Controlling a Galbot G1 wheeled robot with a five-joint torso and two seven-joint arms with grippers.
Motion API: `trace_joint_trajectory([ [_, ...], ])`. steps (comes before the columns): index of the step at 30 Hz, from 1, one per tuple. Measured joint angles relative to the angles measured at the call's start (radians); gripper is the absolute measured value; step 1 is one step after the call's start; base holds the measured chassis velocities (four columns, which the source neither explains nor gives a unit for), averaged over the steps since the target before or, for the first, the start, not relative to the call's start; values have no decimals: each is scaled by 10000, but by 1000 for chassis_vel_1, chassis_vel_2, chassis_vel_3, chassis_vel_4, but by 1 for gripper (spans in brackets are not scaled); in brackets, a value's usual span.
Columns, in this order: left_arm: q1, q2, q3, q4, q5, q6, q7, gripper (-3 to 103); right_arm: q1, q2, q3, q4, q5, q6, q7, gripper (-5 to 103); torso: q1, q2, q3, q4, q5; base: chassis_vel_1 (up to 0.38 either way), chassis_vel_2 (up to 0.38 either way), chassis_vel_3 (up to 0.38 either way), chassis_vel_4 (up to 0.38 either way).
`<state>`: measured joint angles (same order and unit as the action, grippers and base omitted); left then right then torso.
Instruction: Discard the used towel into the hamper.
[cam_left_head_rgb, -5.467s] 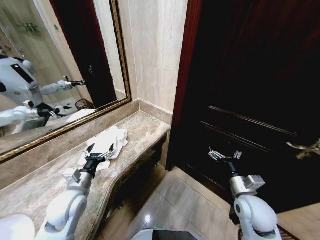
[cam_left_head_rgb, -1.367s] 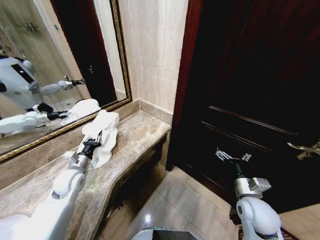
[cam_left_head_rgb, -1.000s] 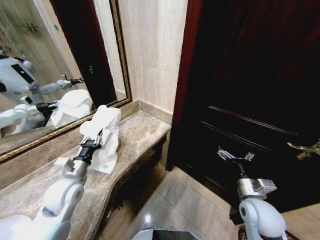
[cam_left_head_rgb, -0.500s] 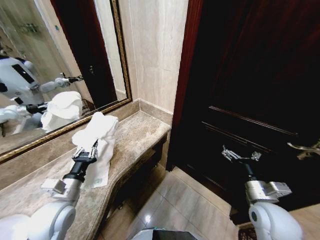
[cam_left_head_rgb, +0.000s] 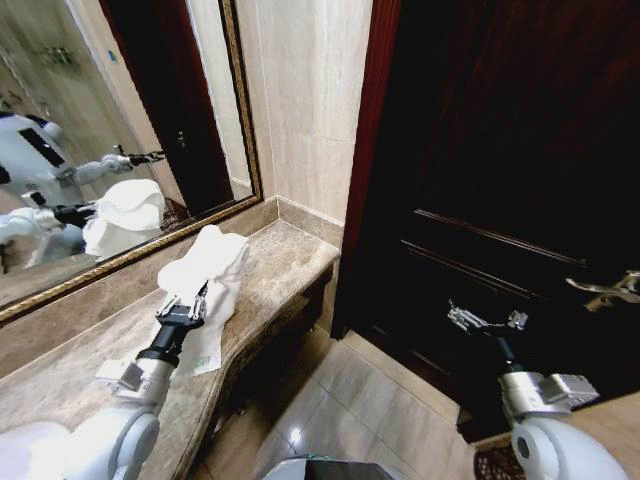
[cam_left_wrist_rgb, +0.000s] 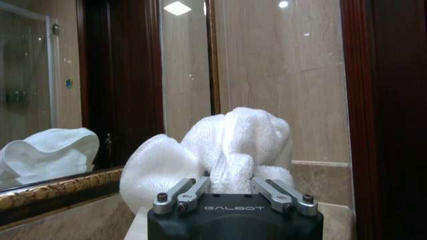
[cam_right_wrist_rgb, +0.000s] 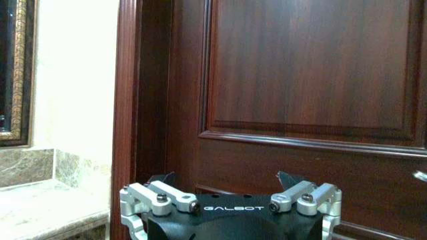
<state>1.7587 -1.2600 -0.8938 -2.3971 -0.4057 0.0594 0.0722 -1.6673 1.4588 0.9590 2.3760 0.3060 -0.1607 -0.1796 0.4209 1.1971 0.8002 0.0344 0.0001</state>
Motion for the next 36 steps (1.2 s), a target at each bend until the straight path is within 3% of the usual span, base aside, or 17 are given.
trace_joint_trajectory([
  [4,-4,15,-4,-70,16,22,21,16,-57,-2,13,17,6,11,-17,100,0,0,0,2,-1,85,-71,-67,81],
  [12,-27,23,-3,-269,-23,467,-565,16,-66,39,-36,49,-13,29,-74,100,1,0,2,1,-1,77,-84,-82,93],
  [36,9,-72,25,-365,263,428,-587,16,-58,131,-66,-24,32,273,-181,100,-1,0,1,-2,-1,126,-124,-126,122],
])
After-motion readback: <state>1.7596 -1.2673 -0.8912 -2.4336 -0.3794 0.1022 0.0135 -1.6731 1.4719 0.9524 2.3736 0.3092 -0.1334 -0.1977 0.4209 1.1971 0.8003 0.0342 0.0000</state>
